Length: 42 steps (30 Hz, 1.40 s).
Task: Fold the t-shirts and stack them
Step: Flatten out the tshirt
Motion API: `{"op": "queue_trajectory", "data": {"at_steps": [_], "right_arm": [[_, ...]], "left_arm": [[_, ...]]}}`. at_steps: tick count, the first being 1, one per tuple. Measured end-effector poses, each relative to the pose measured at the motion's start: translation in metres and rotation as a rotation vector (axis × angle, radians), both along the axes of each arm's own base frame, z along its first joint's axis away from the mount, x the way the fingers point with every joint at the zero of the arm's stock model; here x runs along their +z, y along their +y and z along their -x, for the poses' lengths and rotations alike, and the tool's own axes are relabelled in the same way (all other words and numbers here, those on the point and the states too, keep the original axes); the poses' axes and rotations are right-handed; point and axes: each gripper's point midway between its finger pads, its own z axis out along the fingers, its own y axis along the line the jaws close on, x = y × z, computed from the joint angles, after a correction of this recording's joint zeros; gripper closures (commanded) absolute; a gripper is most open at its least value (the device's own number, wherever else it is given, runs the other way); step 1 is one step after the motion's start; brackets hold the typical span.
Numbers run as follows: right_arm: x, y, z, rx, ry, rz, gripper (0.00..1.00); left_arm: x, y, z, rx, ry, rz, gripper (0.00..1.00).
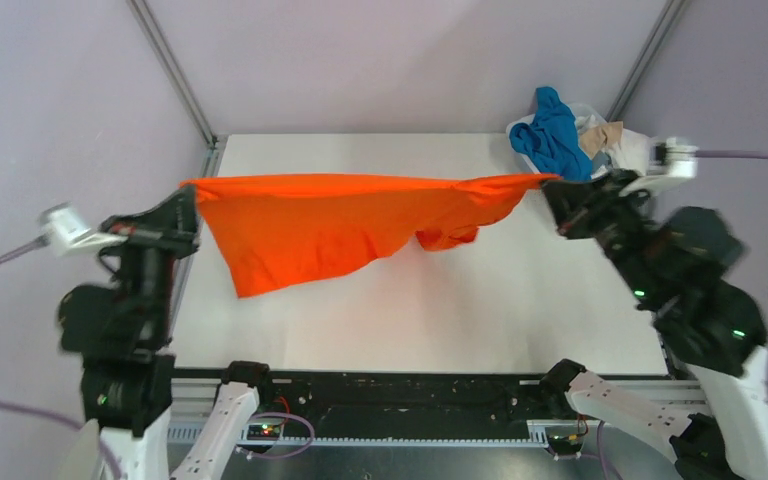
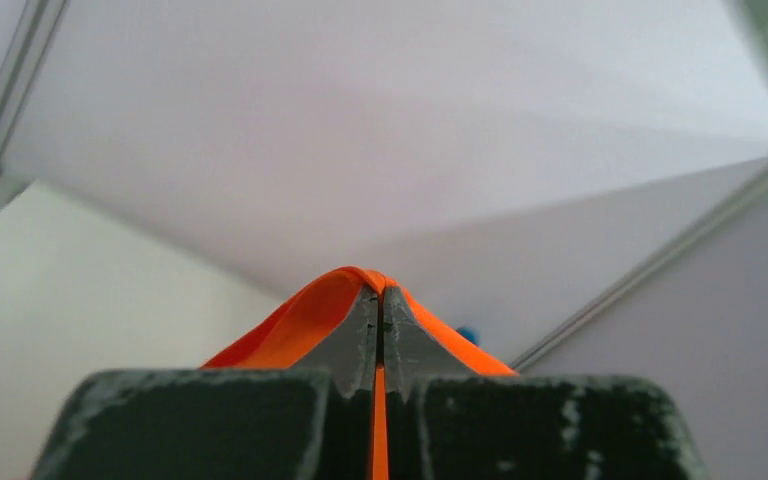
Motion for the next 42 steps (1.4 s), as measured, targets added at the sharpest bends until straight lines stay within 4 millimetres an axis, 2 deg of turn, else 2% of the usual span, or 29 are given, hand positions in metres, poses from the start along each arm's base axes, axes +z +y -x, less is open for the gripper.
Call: {"op": "queue_trajectory", "data": {"at_steps": [5,8,11,13,15,17,19,22,25,27,28,30,31,32,33,34,36,37,39,42], "right_arm": [[0.098,-0.018,0.049,0.106,-0.205,-0.076,1.0],[0.14,-0.03,0.077,0.16,-0.3,-0.1,1.0],[0.175,-0.04,0.099,0.192,-0.383,-0.115,1.0],[0.184,-0.045,0.106,0.197,-0.413,-0.116,1.0],[0.182,-0.047,0.104,0.184,-0.412,-0.101,1.0],[0.173,-0.047,0.092,0.139,-0.384,-0.079,1.0],[0.153,-0.047,0.067,0.055,-0.324,-0.038,1.0],[0.114,-0.041,0.024,-0.072,-0.22,0.049,1.0],[0.058,-0.031,-0.027,-0.186,-0.093,0.152,1.0],[0.015,-0.03,-0.063,-0.249,0.005,0.2,1.0],[-0.011,-0.032,-0.081,-0.28,0.066,0.218,1.0],[-0.058,-0.038,-0.113,-0.328,0.173,0.239,1.0],[-0.095,-0.037,-0.134,-0.334,0.252,0.25,1.0],[-0.118,-0.036,-0.144,-0.333,0.298,0.257,1.0],[-0.15,-0.034,-0.157,-0.322,0.366,0.264,1.0],[-0.177,-0.031,-0.166,-0.313,0.424,0.267,1.0],[-0.229,-0.025,-0.185,-0.289,0.534,0.269,1.0],[-0.247,-0.021,-0.193,-0.277,0.568,0.264,1.0],[-0.275,-0.014,-0.212,-0.252,0.61,0.239,1.0],[-0.312,-0.006,-0.238,-0.222,0.667,0.2,1.0]], "left_arm": [[0.091,-0.008,0.078,-0.077,-0.258,-0.011,1.0],[0.124,-0.015,0.118,-0.131,-0.364,-0.04,1.0],[0.142,-0.021,0.146,-0.17,-0.432,-0.069,1.0],[0.146,-0.024,0.153,-0.19,-0.451,-0.081,1.0],[0.143,-0.026,0.15,-0.2,-0.438,-0.085,1.0],[0.133,-0.028,0.136,-0.203,-0.4,-0.085,1.0],[0.118,-0.028,0.111,-0.194,-0.333,-0.082,1.0],[0.085,-0.026,0.053,-0.16,-0.183,-0.074,1.0],[0.027,-0.024,-0.025,-0.119,0.03,-0.07,1.0],[-0.037,-0.02,-0.085,-0.076,0.233,-0.08,1.0],[-0.065,-0.018,-0.105,-0.057,0.316,-0.086,1.0],[-0.139,-0.014,-0.148,-0.018,0.518,-0.106,1.0],[-0.179,-0.013,-0.166,-0.004,0.621,-0.118,1.0],[-0.215,-0.011,-0.177,0.009,0.713,-0.129,1.0],[-0.223,-0.011,-0.178,0.01,0.734,-0.131,1.0],[-0.28,-0.009,-0.191,0.024,0.881,-0.151,1.0],[-0.329,-0.007,-0.203,0.027,1.005,-0.173,1.0],[-0.353,-0.008,-0.211,0.021,1.064,-0.182,1.0],[-0.382,-0.008,-0.229,0.011,1.129,-0.195,1.0],[-0.406,-0.011,-0.263,-0.007,1.156,-0.195,1.0]]}}
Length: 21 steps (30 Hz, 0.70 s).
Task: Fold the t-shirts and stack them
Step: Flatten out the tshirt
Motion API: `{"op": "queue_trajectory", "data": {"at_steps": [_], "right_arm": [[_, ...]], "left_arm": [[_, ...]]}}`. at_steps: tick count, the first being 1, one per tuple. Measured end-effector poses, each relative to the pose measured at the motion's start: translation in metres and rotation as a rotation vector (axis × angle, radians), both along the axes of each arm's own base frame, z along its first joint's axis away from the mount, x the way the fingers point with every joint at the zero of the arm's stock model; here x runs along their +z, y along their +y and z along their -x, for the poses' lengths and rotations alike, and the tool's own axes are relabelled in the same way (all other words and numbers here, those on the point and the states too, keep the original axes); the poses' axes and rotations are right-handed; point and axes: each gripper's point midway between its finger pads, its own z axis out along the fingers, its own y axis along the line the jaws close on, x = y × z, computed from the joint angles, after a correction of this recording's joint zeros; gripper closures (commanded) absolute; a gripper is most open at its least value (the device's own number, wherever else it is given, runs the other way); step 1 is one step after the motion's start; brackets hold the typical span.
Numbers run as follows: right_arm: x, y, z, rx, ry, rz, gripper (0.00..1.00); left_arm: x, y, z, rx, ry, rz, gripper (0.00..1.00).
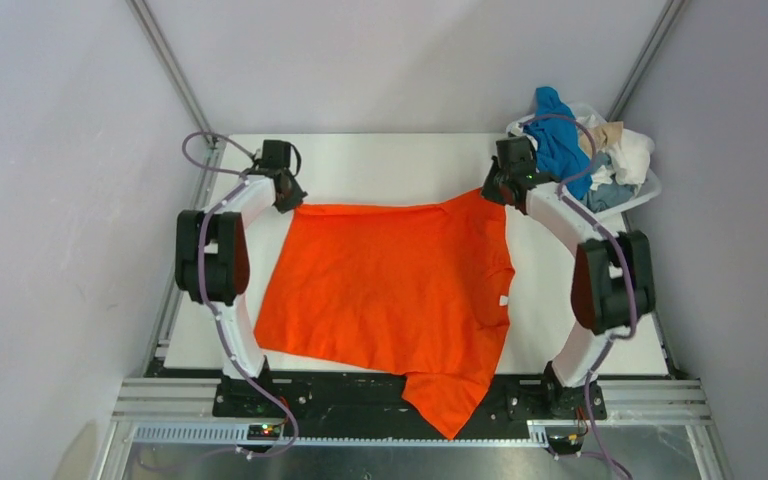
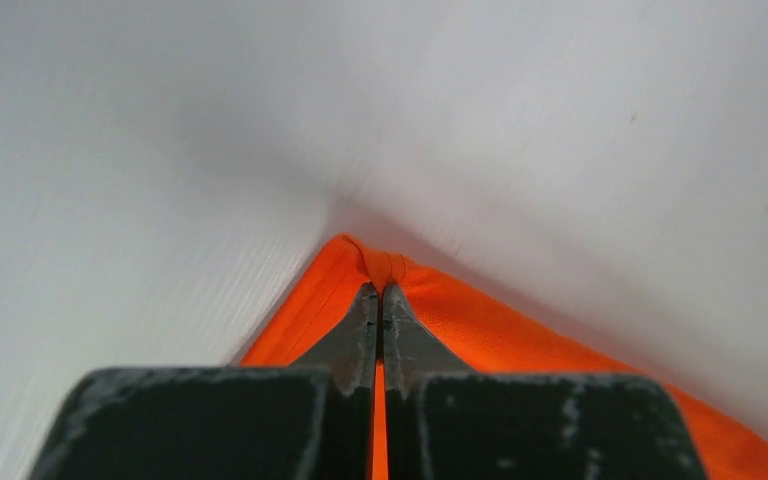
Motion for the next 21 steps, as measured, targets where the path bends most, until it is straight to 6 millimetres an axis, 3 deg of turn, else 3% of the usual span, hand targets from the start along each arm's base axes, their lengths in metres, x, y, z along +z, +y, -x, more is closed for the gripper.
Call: {"op": "queue_trajectory", "data": {"at_steps": [5,10,15,18,21], "right_arm": [[-0.042,0.009,-0.039,0.01,0.061,-0.032,1.0],[-0.053,0.017,-0.059,0.018,0.08,-0.062,1.0],[-0.053,0.02,-0.052,0.027,0.109,-0.068,1.0],[-0.053,0.02,-0.03,0.036,0.167,-0.056,1.0],[-0.044,0.024,0.001,0.052,0.217,-0.037,1.0]], "left_arm": [[-0.001,-0.001,-0.044,-0.007,-0.045,0.027,1.0],[0.006,0.001,-0.066,-0.016,-0.088,0.048,1.0],[0.006,0.002,-0.069,-0.026,-0.09,0.064,1.0],[0.004,0.0,-0.068,-0.037,-0.091,0.076,1.0],[-0.004,0.0,-0.052,-0.044,-0.058,0.076,1.0]]}}
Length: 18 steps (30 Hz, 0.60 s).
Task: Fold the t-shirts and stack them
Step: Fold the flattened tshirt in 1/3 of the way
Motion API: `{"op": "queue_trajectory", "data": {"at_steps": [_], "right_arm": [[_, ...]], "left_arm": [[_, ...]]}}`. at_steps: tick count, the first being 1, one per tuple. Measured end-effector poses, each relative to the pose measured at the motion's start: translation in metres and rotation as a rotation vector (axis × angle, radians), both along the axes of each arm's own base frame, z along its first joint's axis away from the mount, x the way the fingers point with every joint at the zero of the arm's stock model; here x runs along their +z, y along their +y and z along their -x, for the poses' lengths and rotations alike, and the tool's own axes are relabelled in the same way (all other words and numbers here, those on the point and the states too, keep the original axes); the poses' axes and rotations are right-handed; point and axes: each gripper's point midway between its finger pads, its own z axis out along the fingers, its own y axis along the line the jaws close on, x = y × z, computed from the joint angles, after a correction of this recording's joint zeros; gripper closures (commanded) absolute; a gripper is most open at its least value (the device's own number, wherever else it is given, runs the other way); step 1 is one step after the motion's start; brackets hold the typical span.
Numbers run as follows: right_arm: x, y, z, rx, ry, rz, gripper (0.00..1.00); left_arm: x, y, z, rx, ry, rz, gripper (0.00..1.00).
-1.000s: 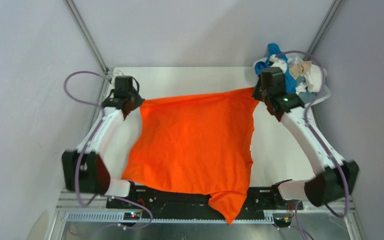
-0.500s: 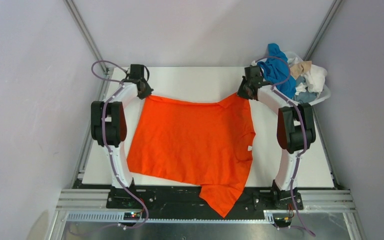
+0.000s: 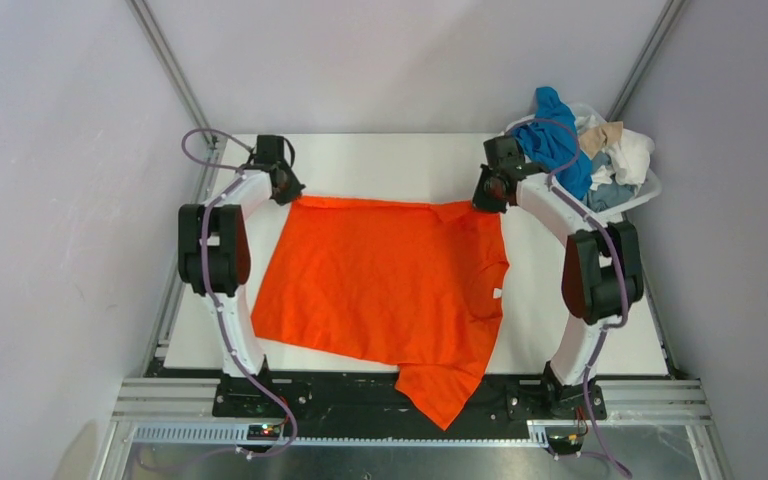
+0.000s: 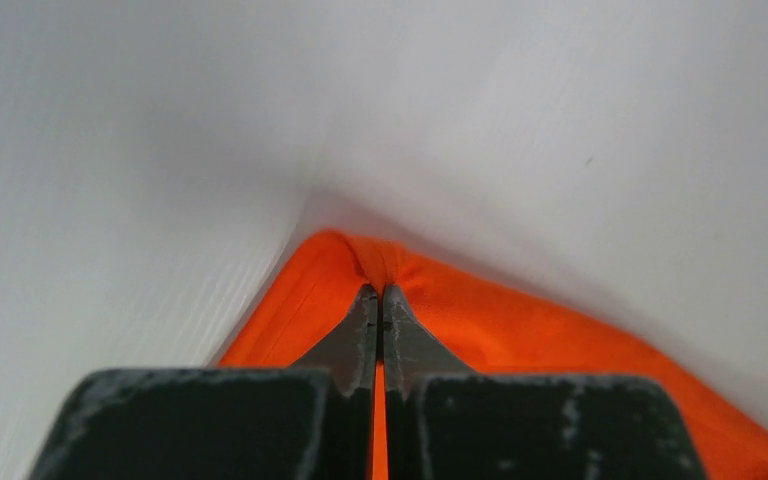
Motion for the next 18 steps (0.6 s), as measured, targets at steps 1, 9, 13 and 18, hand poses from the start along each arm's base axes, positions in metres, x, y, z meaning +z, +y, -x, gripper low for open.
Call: {"op": "queue_trajectory", "data": {"at_steps": [1,9,13,18], "right_arm": [[0.005,0.004,0.015,0.013,0.018,0.007,1.0],[0.032,0.026,0.094,0.069,0.085,0.058,1.0],[0.034,0.027,0.124,0.066,0.121,0.097,1.0],[0.035,0.021,0.153,0.057,0.143,0.132,1.0]], "left_arm": [[-0.002,0.0,0.006,0.0,0.011,0.0,1.0],[0.003,0.004,0.064,0.007,0.054,-0.012,1.0],[0.014,0.007,0.086,0.012,0.046,-0.018,1.0],[0.018,0.012,0.104,0.027,0.054,-0.041,1.0]]}}
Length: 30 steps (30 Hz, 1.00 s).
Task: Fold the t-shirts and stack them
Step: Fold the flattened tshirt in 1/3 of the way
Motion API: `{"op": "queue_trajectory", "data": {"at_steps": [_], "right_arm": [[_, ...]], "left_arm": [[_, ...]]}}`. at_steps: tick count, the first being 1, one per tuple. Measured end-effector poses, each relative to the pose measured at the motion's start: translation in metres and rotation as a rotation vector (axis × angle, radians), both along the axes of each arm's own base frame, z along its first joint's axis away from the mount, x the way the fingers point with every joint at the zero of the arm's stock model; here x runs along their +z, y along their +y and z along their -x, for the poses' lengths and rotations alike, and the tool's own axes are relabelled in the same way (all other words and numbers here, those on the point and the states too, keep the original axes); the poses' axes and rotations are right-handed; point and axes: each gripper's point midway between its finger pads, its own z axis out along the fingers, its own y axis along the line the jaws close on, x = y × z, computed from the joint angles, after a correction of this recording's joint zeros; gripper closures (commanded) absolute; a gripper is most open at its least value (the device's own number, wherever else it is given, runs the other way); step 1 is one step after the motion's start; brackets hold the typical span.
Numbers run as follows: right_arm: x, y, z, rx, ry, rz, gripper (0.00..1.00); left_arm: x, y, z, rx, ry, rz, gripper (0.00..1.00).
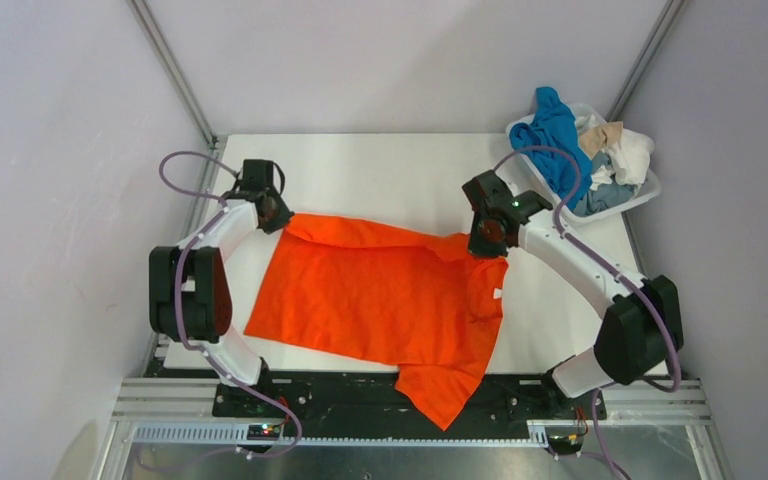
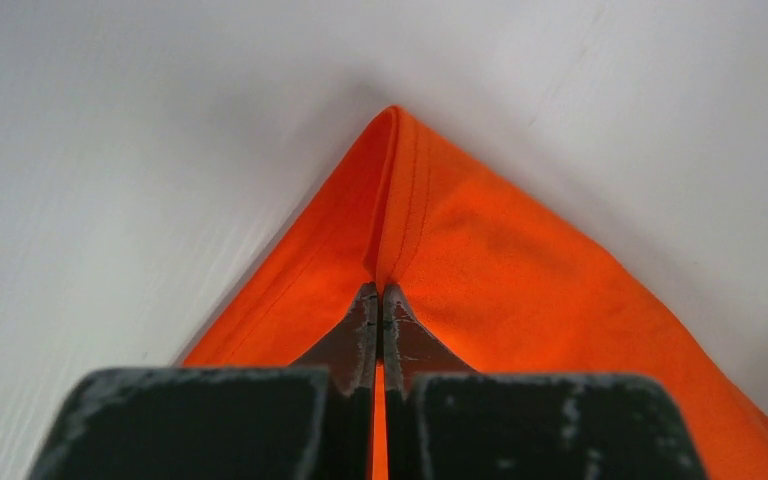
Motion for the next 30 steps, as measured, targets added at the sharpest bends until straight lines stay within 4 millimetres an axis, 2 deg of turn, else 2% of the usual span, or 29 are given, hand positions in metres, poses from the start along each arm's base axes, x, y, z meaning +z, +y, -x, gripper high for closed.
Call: {"op": "queue_trajectory", "data": {"at_steps": [5,8,11,12,14,17,18,19,20,21,23,25,27,30], "right_arm": [[-0.008,-0.01,0.031,-0.007,0.03,0.007,1.0],[-0.018,-0.013,0.045,-0.011,0.052,0.008,1.0],[-0.031,-0.012,0.058,-0.015,0.082,0.0,0.93],[-0.036,-0.011,0.063,-0.02,0.092,-0.007,0.87],[-0.047,-0.008,0.075,-0.024,0.116,-0.022,0.74],[-0.057,-0.001,0.096,-0.018,0.141,-0.042,0.62],[-0.057,0.002,0.104,-0.006,0.14,-0.048,0.5],[-0.055,0.007,0.111,0.011,0.134,-0.061,0.44],[-0.051,0.012,0.115,0.02,0.123,-0.079,0.33],[-0.045,0.016,0.117,0.036,0.106,-0.101,0.27],[-0.029,0.02,0.115,0.04,0.049,-0.156,0.06],[-0.013,0.017,0.103,0.019,-0.013,-0.217,0.01],[-0.002,0.013,0.086,-0.014,-0.055,-0.274,0.01],[-0.001,0.011,0.048,-0.056,-0.087,-0.362,0.01]], "left_arm": [[0.001,0.006,0.022,0.003,0.022,-0.033,1.0],[0.001,0.009,0.026,0.003,0.032,-0.048,1.0],[-0.003,0.012,0.031,0.009,0.05,-0.062,0.99],[-0.004,0.013,0.033,0.011,0.057,-0.07,0.97],[-0.008,0.015,0.037,0.012,0.073,-0.081,0.85],[-0.011,0.019,0.042,0.007,0.094,-0.104,0.62],[-0.011,0.02,0.043,0.009,0.096,-0.109,0.44],[-0.011,0.021,0.044,0.008,0.099,-0.115,0.31],[-0.01,0.021,0.045,0.005,0.101,-0.12,0.1],[-0.008,0.022,0.046,0.005,0.099,-0.123,0.05],[-0.002,0.023,0.048,0.002,0.093,-0.131,0.01],[0.007,0.023,0.049,0.006,0.072,-0.13,0.0],[0.023,0.02,0.047,-0.001,0.036,-0.115,0.0],[0.048,0.011,0.031,-0.024,-0.033,-0.087,0.0]]}}
